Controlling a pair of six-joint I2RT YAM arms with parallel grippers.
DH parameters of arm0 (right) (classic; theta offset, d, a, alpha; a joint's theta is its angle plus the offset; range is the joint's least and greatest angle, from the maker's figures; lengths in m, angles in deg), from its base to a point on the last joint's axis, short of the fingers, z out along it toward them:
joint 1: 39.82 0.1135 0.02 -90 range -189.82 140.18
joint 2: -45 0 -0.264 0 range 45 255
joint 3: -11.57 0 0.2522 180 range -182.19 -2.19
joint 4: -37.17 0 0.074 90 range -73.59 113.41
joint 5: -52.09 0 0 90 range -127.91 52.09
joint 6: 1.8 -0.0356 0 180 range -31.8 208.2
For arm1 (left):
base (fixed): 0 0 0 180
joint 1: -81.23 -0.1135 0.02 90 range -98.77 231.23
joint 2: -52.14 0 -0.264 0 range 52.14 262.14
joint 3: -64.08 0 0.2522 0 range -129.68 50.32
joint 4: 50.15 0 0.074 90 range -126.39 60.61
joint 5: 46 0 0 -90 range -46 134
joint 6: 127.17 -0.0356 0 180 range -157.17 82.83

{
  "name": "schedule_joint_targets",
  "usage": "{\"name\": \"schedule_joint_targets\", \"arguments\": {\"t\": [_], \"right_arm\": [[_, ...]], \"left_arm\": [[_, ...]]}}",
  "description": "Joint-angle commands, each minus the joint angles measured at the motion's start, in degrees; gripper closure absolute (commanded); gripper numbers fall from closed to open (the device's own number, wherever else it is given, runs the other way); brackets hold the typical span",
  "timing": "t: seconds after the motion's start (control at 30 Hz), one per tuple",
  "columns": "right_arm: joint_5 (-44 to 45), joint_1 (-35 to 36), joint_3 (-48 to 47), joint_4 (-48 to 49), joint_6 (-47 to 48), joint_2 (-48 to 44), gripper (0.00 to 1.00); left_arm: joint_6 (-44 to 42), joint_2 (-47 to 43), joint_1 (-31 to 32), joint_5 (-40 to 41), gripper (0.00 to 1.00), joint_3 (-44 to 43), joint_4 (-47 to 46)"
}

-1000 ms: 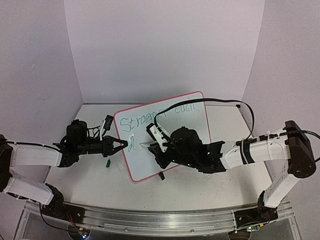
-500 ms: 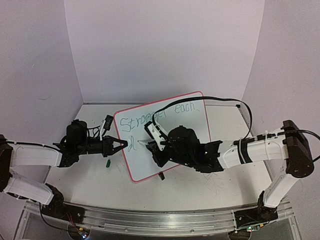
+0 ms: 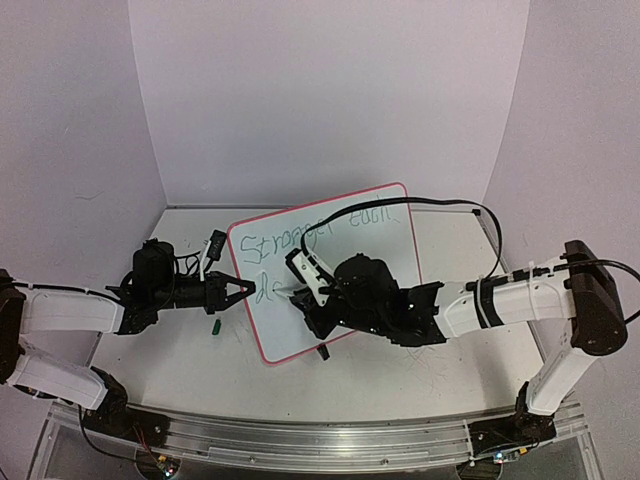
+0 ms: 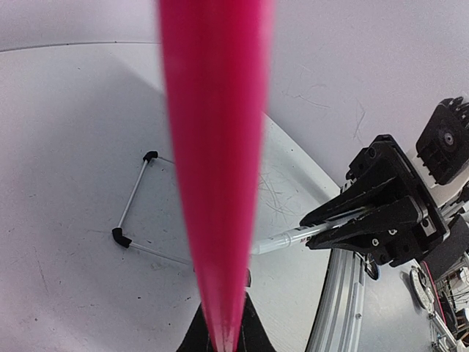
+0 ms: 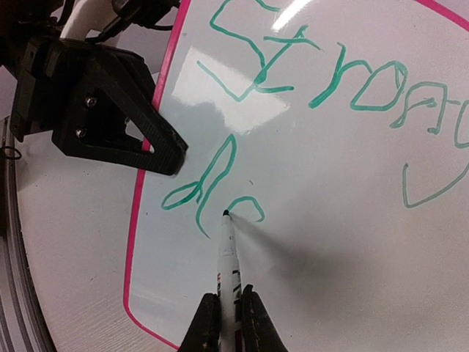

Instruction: Write a sentence on the whiteboard

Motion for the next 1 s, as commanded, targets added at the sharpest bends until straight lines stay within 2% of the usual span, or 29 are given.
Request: {"name": "schedule_joint_targets", "arguments": {"t": [0.0,0.57,0.97], "right_arm": [[0.43,0.25,0.69,-0.55,-0.16,-0.04,1.00],[7.78,-1.03,0.45,-0.50,-1.46,-1.82,1.00],[8.10,-1.66,-1.49,0.67,-1.84,-0.91,1.00]], "left_arm": [[-3.94,-1.39,-0.29,2.81,1.00,0.08,0.56],[-3.85,-1.51,-0.39,2.78,1.00,0.02,0.75],[-4.03,-1.43,-0.38,2.82,1.00,-0.06,0.90]]}}
